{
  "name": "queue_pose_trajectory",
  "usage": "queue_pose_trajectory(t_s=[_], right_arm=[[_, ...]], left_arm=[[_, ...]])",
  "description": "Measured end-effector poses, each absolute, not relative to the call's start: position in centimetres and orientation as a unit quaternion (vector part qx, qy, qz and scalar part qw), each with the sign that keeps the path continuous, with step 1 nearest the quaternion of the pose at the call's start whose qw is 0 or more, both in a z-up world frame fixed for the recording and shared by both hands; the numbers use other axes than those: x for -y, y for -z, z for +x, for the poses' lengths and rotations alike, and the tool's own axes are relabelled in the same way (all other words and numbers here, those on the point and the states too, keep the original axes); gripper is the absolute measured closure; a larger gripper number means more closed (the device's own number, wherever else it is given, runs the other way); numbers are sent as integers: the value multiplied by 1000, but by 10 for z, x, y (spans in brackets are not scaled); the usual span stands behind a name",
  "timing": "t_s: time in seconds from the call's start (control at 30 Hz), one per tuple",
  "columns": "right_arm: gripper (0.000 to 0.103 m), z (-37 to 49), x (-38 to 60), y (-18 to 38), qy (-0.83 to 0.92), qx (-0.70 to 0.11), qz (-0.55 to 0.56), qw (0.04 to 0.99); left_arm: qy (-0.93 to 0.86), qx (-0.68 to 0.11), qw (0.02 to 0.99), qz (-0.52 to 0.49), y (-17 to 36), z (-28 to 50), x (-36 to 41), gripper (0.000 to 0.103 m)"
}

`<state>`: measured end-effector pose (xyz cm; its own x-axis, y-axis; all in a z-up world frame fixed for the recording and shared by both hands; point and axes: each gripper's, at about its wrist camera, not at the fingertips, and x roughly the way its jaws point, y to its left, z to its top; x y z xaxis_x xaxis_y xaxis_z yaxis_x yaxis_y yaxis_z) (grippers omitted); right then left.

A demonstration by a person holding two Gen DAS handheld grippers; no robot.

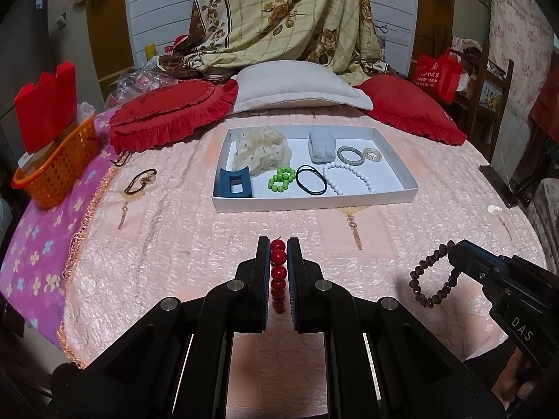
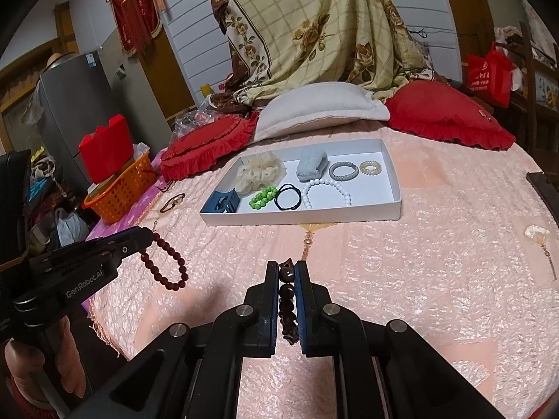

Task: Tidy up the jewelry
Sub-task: 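Lift the red and brown bead bracelets above the bed with both tools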

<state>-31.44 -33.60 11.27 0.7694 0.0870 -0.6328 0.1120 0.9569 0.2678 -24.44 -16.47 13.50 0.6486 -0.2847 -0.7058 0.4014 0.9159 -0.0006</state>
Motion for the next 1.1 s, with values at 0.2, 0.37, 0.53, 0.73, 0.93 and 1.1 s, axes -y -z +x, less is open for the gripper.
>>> queue_pose_trajectory(t_s=[0.2, 0.37, 0.53, 0.73, 0.93, 1.1], right_arm=[[95, -314, 337, -110, 8, -342, 151, 928], [95, -313, 338, -108, 7, -344, 154, 926], [95, -313, 339, -105, 8, -346, 154, 925], [95, -311, 342, -101, 8, -350, 159, 923], [95, -308, 344, -95, 5, -358, 169, 918], [95, -309, 343, -94, 4, -358, 170, 918]], left_arm=[[189, -377, 903, 80, -131, -244, 165, 95], [190, -379, 902, 82, -129, -243, 166, 95], [188, -383, 900, 85, -125, -242, 166, 95], [188, -390, 897, 90, -120, -239, 170, 95], [190, -394, 894, 91, -117, -238, 173, 95], [192, -395, 894, 93, -116, -239, 174, 95]])
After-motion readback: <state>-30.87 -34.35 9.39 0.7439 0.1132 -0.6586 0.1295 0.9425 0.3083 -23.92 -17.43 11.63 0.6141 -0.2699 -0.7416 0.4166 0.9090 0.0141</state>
